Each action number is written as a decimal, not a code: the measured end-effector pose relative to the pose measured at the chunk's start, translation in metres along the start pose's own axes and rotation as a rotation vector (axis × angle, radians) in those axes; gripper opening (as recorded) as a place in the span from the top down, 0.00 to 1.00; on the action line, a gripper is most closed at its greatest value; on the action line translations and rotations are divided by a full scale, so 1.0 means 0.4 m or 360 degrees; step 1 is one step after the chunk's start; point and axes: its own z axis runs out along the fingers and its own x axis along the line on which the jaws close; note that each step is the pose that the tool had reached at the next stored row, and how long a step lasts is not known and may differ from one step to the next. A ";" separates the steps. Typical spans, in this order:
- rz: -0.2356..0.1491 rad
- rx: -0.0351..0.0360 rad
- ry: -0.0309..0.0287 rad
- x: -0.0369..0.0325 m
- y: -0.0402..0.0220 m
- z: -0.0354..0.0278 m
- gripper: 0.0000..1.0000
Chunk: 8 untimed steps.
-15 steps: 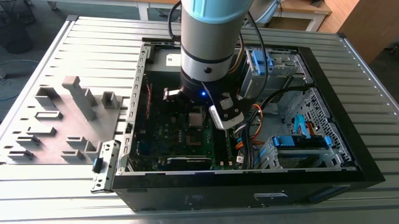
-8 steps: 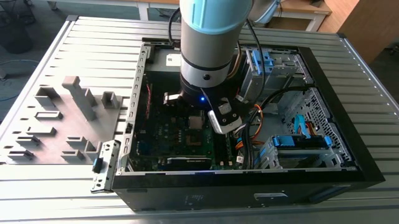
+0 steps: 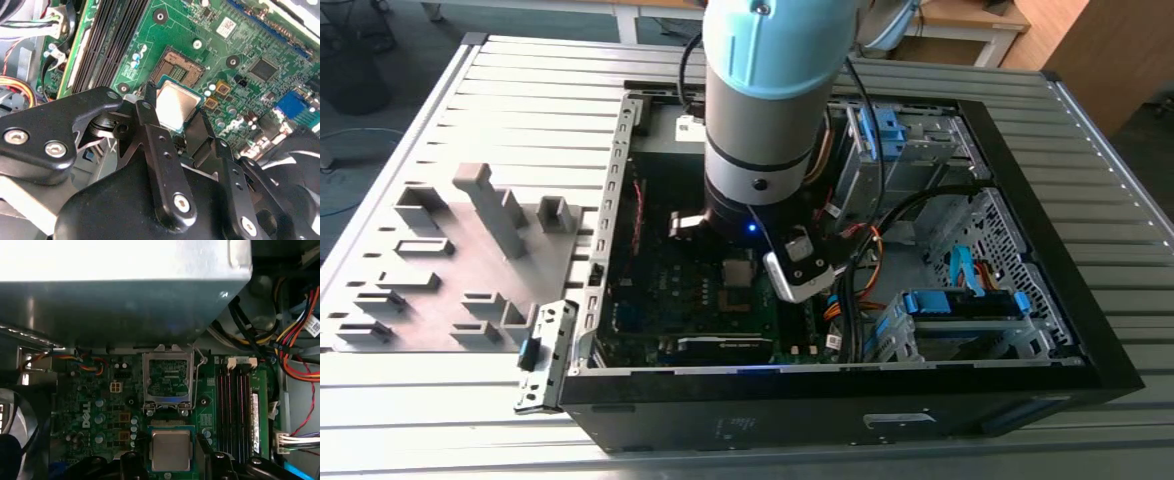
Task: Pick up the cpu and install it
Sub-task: 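Place the cpu into insertion slot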
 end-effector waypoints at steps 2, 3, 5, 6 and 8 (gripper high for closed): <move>-0.0001 0.0000 0.00003 0.000 -0.004 0.007 0.53; -0.0001 0.0000 0.00003 0.000 -0.005 0.009 0.53; -0.0001 0.0000 0.00003 0.000 -0.010 0.015 0.53; -0.0001 0.0000 0.00002 0.000 -0.012 0.017 0.53; -0.0001 0.0000 0.00003 0.000 -0.017 0.022 0.53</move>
